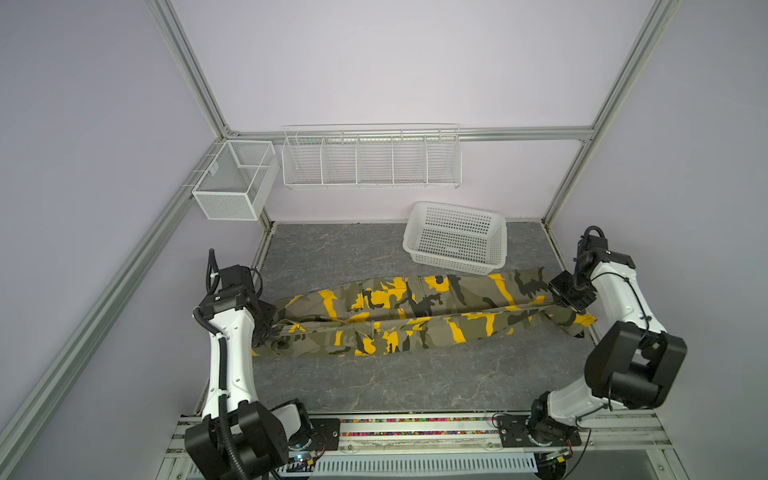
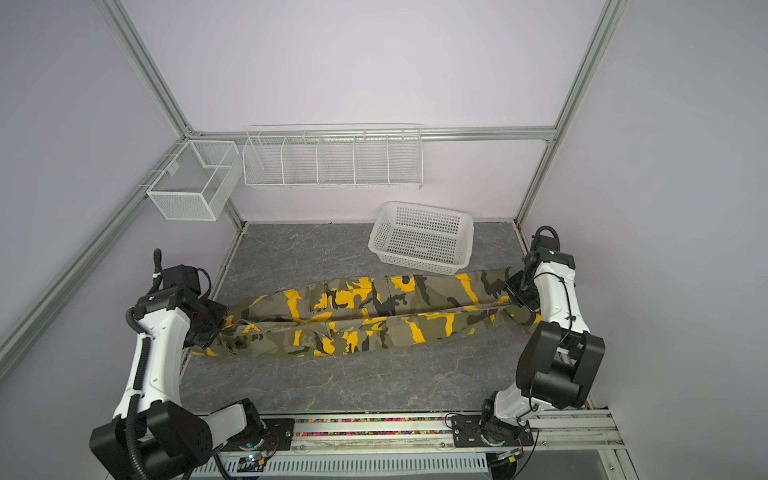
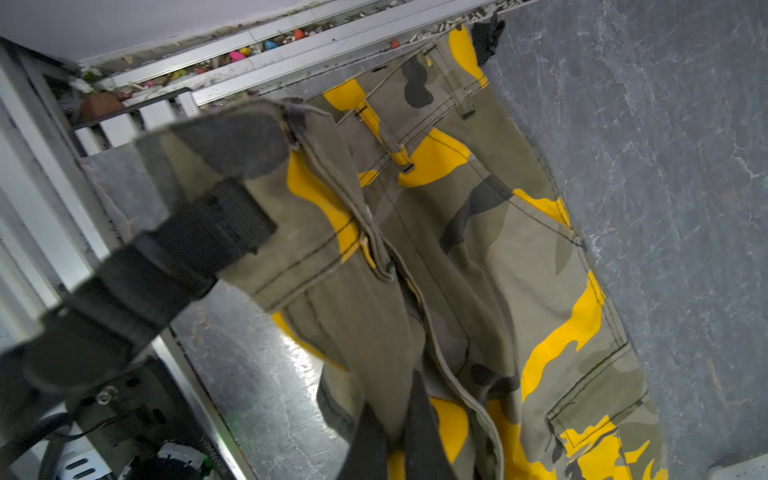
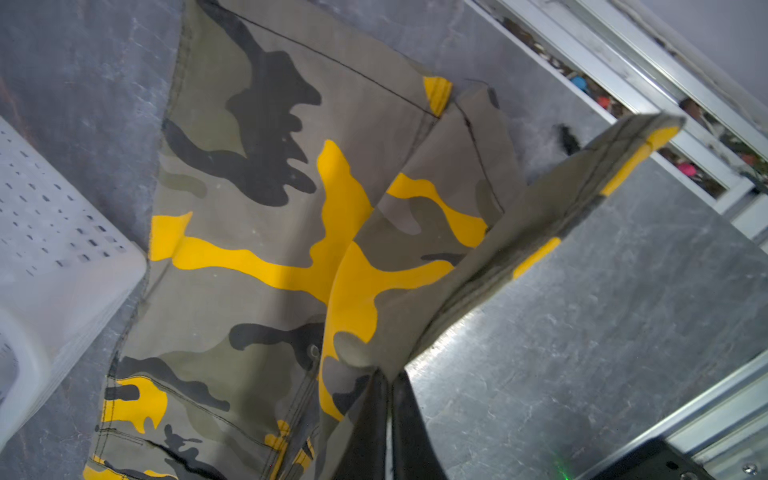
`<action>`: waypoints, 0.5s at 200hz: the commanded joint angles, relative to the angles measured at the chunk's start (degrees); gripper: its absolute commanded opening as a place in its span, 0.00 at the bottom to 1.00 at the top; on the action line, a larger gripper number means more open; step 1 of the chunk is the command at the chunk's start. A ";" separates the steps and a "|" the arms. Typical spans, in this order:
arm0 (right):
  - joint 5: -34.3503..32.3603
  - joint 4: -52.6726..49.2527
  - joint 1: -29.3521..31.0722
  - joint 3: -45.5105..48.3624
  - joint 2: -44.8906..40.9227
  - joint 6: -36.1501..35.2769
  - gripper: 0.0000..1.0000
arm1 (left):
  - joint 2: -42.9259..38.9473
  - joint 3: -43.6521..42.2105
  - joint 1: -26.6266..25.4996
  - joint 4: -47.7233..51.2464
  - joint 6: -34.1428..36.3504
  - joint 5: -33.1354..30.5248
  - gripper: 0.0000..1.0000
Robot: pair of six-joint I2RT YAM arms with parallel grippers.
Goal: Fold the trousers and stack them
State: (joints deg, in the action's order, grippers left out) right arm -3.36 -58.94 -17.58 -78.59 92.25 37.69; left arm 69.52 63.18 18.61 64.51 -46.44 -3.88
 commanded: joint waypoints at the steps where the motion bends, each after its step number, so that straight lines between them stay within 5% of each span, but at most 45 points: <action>1: -9.53 7.86 0.34 -6.09 3.96 1.00 0.08 | 4.02 4.78 1.21 -8.24 2.05 -8.48 0.00; 100: -9.40 7.44 4.53 -19.55 20.57 1.50 0.09 | 18.50 13.70 0.52 -11.81 2.02 -6.36 0.00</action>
State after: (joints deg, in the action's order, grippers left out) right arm -3.55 -57.76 -11.11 -94.65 109.54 38.20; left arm 85.21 73.80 17.69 58.61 -45.36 -1.58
